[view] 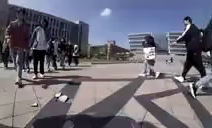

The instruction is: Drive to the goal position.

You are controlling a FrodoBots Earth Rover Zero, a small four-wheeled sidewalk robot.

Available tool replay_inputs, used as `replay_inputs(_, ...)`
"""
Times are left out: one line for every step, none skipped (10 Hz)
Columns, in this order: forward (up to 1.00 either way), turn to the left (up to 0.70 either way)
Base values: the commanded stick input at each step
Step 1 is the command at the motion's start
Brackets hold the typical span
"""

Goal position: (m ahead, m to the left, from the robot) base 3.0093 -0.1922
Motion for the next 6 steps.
replay_inputs(0.00,0.00)
replay_inputs(0.00,0.00)
replay_inputs(0.00,0.00)
replay_inputs(0.00,0.00)
replay_inputs(0.00,0.00)
replay_inputs(0.00,0.00)
